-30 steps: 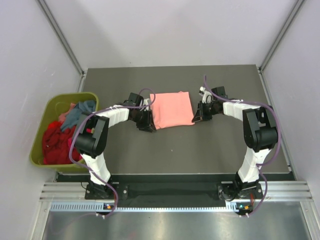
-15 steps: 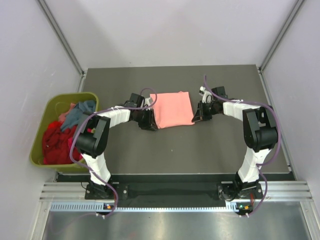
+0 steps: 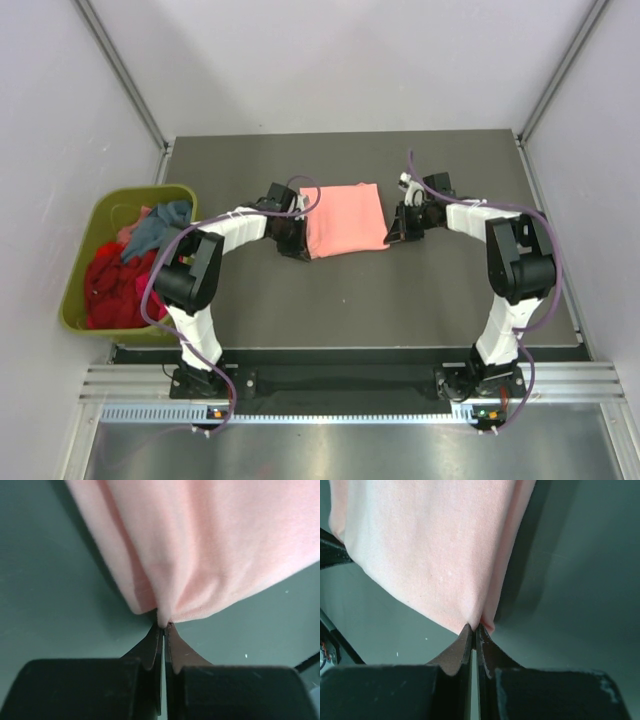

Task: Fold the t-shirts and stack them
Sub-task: Fold the tshirt

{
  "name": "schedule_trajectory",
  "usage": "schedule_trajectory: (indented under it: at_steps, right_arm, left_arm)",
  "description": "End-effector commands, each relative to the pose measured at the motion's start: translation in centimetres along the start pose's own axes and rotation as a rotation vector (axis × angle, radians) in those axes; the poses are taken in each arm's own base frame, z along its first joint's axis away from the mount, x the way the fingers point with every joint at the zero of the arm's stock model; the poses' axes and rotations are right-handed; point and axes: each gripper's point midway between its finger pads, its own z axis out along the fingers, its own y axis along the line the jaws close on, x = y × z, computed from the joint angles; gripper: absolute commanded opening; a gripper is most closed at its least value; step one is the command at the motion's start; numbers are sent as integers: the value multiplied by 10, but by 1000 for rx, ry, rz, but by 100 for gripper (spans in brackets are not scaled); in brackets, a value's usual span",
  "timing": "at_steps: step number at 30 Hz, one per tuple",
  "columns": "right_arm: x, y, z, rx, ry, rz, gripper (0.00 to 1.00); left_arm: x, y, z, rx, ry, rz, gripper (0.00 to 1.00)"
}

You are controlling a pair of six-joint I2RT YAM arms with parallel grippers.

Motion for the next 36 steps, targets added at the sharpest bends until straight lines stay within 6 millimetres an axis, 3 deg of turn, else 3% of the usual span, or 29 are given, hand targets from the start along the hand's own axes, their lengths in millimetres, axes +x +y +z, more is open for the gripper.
schedule_trajectory:
  at_steps: [1, 10, 18, 23, 27, 28, 29, 32, 35, 36]
  right_arm:
    - [-20, 2, -15, 28, -81, -47, 0]
    - [-8, 1, -18, 43, -84, -51, 0]
    - [-12, 11, -25, 25, -114, -52, 0]
    - [4, 16, -19, 18, -93, -31, 0]
    - [11, 10, -17, 35, -74, -12, 4]
    - [11, 10, -18, 40, -73, -10, 6]
    - [10, 11, -18, 38, -70, -12, 14]
    - [2, 15, -28, 61, -79, -8, 30]
    - [-8, 17, -43, 118, -94, 3, 32]
    - [-19, 23, -51, 120, -124, -11, 32]
  left_arm:
    - [-7, 21, -17, -149, -16, 38, 0]
    - [-7, 35, -24, -252, -21, 50, 0]
    - [-32, 13, -50, -211, -140, 63, 0]
    - [-7, 11, -34, -162, -58, -1, 0]
    - [8, 19, -31, -187, -26, -27, 13]
    - [8, 19, -33, -189, -22, -30, 20]
    - [11, 19, -36, -198, -10, -32, 22]
    - [-5, 11, -51, -202, -33, -16, 28]
    - [-32, 1, -72, -224, -89, 7, 30]
    - [-49, -11, -78, -189, -128, 22, 30]
